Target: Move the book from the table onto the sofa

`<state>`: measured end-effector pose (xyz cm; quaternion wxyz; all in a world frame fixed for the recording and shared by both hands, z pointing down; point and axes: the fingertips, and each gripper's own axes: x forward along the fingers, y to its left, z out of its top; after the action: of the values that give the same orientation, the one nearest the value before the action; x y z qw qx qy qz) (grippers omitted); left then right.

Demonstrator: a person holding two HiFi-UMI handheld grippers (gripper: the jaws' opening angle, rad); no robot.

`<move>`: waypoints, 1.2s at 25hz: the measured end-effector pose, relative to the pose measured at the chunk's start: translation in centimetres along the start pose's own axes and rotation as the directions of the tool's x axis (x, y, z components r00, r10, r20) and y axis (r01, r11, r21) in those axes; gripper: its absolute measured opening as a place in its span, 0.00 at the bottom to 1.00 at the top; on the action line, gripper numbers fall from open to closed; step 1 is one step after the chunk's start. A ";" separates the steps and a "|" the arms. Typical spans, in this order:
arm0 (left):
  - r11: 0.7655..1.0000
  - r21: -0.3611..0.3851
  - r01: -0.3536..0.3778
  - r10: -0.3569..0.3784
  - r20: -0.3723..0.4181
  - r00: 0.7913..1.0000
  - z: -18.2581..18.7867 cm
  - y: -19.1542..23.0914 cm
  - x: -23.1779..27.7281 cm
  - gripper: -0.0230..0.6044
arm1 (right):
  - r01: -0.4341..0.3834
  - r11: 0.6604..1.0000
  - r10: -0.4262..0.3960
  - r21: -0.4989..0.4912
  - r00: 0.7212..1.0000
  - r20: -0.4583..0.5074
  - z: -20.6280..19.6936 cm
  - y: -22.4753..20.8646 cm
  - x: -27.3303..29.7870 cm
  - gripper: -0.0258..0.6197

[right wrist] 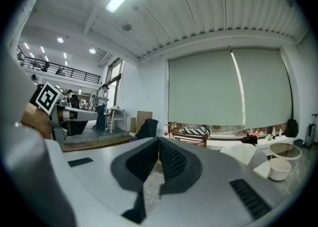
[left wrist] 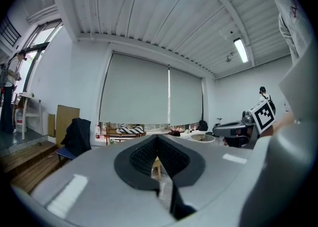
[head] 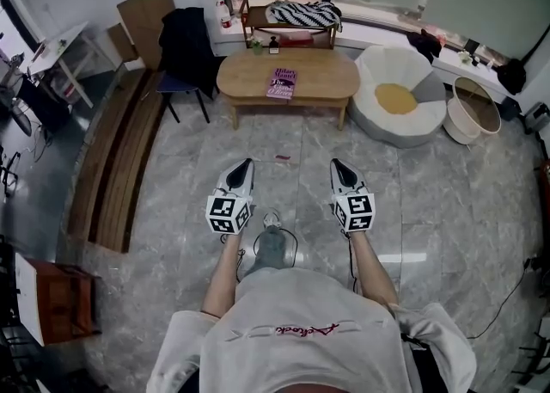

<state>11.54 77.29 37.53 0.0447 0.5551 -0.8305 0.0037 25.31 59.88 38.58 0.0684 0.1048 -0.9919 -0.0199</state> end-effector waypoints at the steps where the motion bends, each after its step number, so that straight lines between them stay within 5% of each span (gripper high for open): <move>1: 1.000 0.000 -0.001 0.001 0.000 1.000 0.0 0.3 0.5 0.05 | 0.000 1.000 0.000 -0.001 1.000 0.000 0.0 -0.2 0.5 0.05; 30: 0.999 -0.044 0.017 -0.018 -0.035 0.999 1.4 16.1 18.7 0.05 | 0.006 0.999 -0.008 -0.040 0.999 -0.034 3.7 -5.7 23.6 0.05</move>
<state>-10.54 66.18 38.28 0.0714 0.5612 -0.8246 -0.0050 3.08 49.47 37.74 0.0873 0.1073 -0.9897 -0.0379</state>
